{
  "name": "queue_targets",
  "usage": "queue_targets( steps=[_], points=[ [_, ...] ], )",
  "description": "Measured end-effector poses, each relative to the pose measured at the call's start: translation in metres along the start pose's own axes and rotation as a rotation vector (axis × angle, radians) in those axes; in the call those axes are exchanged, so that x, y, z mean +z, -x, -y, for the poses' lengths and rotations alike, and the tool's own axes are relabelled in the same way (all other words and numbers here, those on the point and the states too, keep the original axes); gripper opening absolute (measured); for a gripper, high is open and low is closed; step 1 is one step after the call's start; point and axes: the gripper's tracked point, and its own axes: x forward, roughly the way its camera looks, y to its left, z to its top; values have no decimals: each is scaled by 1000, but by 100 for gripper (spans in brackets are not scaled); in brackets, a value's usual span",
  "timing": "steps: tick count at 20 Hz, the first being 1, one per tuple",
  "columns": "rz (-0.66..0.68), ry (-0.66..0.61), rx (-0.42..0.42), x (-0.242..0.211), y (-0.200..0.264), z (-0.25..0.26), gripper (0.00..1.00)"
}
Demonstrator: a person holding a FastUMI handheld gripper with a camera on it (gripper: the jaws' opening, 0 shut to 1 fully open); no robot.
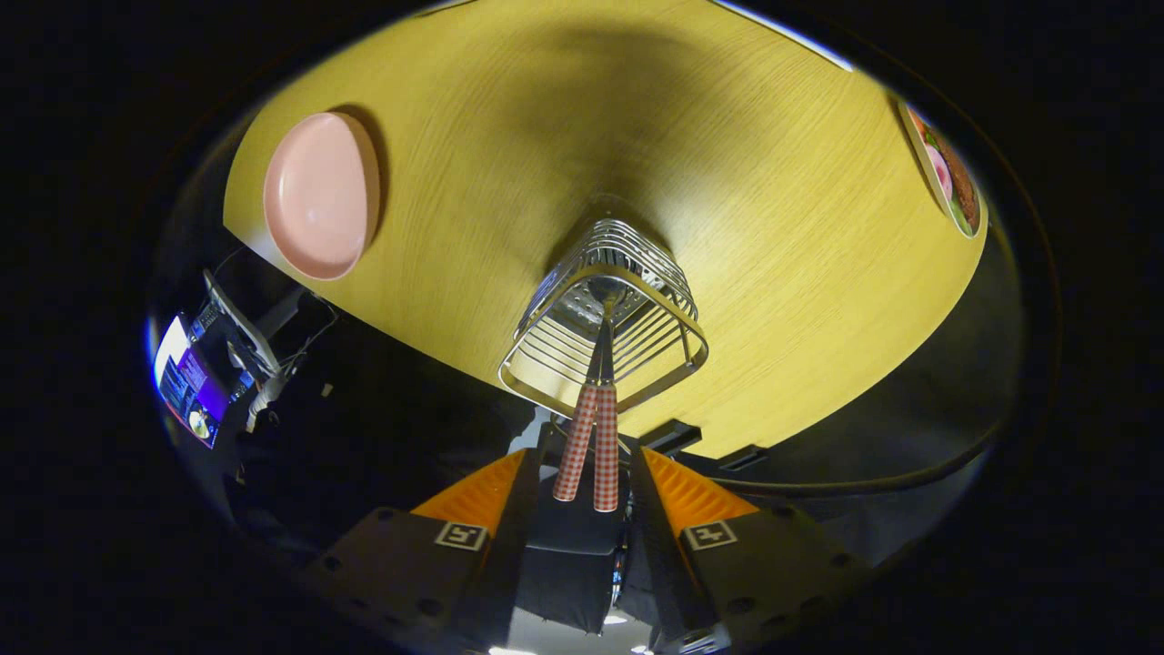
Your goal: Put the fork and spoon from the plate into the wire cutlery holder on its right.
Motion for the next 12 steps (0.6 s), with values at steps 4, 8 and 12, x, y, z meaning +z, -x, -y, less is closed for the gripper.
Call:
queue_targets(
  steps=[4,8,12],
  points=[
    [171,-37,30,-10,5,-4,97],
    [380,-120,57,-20,15,-2,98],
    [628,-211,45,-28,33,-3,100]
  ],
)
